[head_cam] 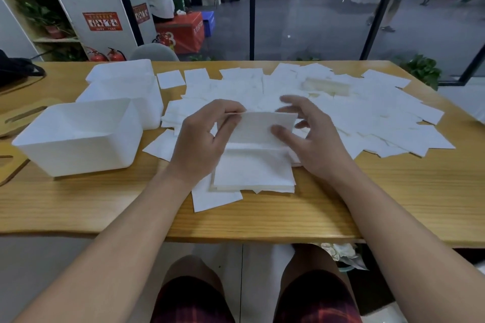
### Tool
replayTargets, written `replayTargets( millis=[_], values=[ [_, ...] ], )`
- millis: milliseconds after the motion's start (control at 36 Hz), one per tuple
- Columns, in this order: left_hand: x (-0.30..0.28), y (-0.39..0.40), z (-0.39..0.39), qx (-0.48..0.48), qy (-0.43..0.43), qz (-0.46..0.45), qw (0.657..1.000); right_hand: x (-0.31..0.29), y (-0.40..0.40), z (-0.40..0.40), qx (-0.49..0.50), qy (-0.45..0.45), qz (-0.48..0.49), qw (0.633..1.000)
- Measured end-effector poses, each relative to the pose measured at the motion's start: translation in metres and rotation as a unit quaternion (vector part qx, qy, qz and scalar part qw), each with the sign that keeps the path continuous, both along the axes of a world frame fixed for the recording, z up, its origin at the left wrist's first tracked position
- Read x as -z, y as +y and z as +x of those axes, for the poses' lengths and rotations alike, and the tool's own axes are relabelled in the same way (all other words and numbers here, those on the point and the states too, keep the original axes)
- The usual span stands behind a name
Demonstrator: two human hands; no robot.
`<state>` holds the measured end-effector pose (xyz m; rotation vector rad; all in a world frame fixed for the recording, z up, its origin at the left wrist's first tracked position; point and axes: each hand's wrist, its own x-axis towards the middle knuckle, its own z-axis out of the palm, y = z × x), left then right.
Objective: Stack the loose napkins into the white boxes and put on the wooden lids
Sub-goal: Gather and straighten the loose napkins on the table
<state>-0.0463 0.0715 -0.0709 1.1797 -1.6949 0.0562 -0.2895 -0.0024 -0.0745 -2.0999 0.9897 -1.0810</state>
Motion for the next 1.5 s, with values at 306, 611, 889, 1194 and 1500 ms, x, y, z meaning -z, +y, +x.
replayTargets(
  millis=[306,611,889,1194,1500],
  values=[
    [0.003,0.017,0.006,0.032,0.212,0.146,0.966,-0.004,0.026,-0.003,-0.032,-0.144,0.079,0.986],
    [0.016,0.033,0.004,0.007,0.100,0.266,0.959,0.011,0.048,-0.014,0.010,0.024,0.035,0.999],
    [0.019,0.028,0.009,-0.081,0.065,0.233,0.967,0.015,0.044,-0.014,0.028,0.063,0.014,0.998],
    [0.011,-0.024,0.032,-0.225,-0.092,0.292,0.925,0.022,0.039,-0.008,-0.006,0.092,-0.047,0.995],
    [0.014,-0.032,0.018,-0.209,-0.024,0.343,0.916,0.024,0.036,-0.010,-0.026,0.120,-0.051,0.991]
  ],
)
